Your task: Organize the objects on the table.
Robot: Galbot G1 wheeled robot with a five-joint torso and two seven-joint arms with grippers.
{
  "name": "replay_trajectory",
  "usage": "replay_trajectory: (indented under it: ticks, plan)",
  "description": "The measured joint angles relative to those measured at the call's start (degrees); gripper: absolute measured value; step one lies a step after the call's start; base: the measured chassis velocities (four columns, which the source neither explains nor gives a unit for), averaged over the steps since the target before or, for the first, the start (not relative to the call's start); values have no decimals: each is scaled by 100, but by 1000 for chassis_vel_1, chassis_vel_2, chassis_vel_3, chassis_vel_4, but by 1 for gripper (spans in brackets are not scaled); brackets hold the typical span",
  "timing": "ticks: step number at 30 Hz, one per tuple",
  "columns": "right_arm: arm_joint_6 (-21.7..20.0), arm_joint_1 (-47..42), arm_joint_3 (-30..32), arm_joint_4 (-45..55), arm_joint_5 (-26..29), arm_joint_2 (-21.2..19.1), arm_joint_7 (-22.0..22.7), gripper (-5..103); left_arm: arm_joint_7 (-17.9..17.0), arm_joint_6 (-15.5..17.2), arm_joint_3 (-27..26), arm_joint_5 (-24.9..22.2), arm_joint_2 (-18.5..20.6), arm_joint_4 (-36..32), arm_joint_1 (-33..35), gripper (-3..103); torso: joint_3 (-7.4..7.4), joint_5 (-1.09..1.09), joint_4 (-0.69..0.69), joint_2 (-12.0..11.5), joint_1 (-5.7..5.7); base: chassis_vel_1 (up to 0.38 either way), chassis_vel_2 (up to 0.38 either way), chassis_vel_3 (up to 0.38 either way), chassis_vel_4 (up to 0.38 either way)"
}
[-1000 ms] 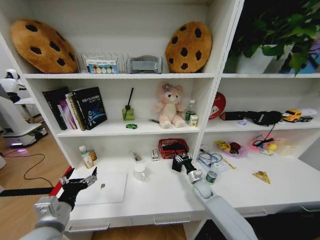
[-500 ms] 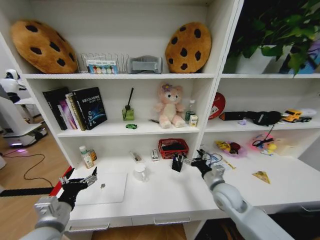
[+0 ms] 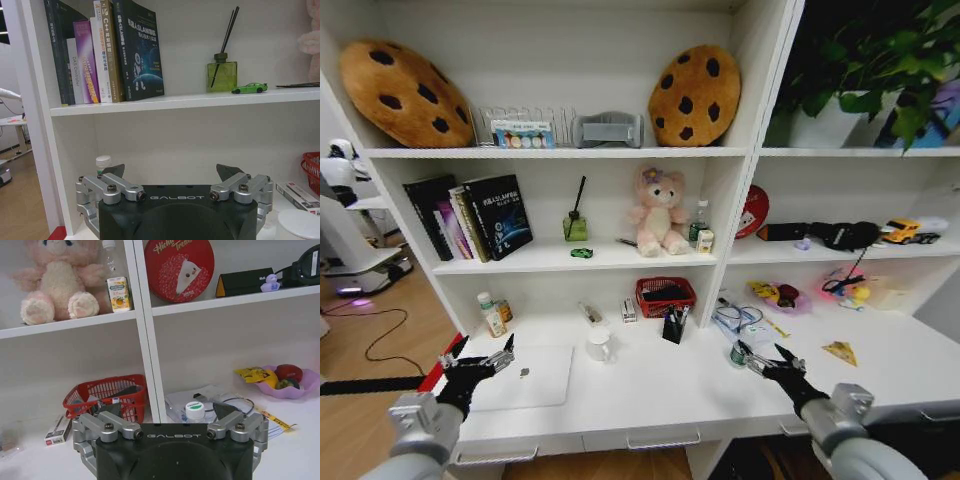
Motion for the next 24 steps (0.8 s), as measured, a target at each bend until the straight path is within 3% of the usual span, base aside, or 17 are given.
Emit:
replay_trajectory:
  ticks: [8,16,21,24]
  plan:
    - [-1,258,-107,-66,83,4,1,100,0,0,0,0,0,0,0,100,1,-1,0,-1,2,-145,-145,148,138]
    - [98,504,-720,-169,-172,22,0,100,1,0,0,0,0,-1,0,100,1,0,-2,-1,1,-252,-242,237,238]
    - [481,643,-1473,-179,-806,-14,-60,100,3,0,1,0,0,-3,1,100,2,9,1,-2,2,-199,-220,213,232]
    - [672,730,-1950,-257,-1303,-77,-278,100,3,0,1,0,0,-3,0,100,0,-2,-6,-1,1,-24,-95,73,38]
